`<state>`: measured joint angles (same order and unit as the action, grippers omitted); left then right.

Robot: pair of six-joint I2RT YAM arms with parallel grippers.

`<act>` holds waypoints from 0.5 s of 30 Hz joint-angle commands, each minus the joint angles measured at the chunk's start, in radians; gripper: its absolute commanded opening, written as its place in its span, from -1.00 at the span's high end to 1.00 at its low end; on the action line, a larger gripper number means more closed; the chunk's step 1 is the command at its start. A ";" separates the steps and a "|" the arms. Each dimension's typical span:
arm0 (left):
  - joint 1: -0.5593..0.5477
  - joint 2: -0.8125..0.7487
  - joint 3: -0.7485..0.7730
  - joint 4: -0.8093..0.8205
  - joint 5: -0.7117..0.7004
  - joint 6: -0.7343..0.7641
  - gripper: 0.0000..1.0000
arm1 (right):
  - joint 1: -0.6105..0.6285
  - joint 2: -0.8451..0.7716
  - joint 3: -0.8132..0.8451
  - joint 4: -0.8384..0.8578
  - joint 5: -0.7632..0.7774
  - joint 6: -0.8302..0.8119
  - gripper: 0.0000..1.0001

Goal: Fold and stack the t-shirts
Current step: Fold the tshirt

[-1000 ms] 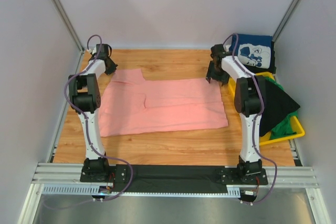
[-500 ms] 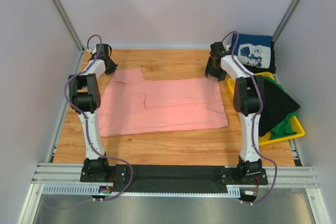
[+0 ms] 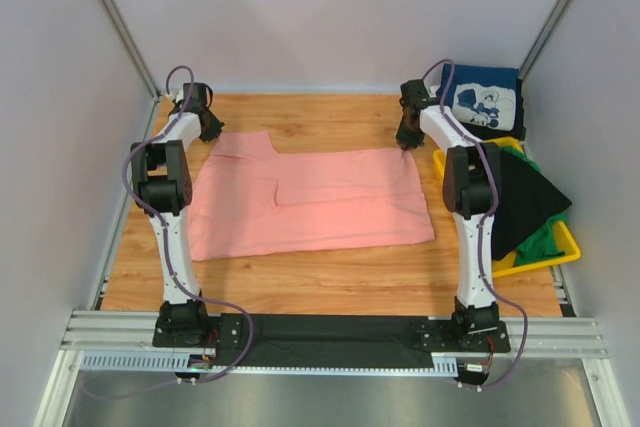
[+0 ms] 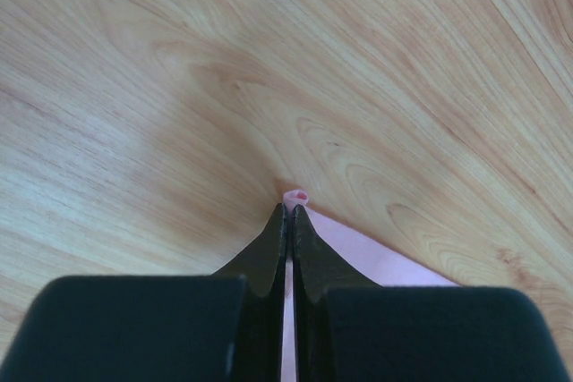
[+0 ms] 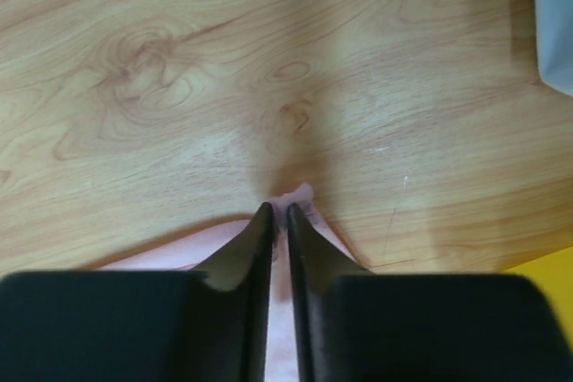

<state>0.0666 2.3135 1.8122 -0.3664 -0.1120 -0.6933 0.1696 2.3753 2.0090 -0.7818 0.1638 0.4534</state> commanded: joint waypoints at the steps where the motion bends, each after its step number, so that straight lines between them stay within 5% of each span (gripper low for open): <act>1: 0.002 0.027 0.038 -0.025 0.008 0.017 1.00 | -0.001 0.013 -0.041 0.019 -0.012 0.008 0.82; 2: -0.002 0.038 0.048 -0.025 0.017 0.031 1.00 | 0.002 0.009 -0.045 0.019 -0.015 0.008 0.99; 15: -0.007 -0.173 0.053 -0.127 0.264 0.167 1.00 | 0.002 -0.186 -0.064 -0.047 -0.061 -0.019 1.00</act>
<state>0.0605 2.2944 1.8801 -0.4625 0.0792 -0.5800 0.1688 2.3093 1.9614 -0.8104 0.1284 0.4469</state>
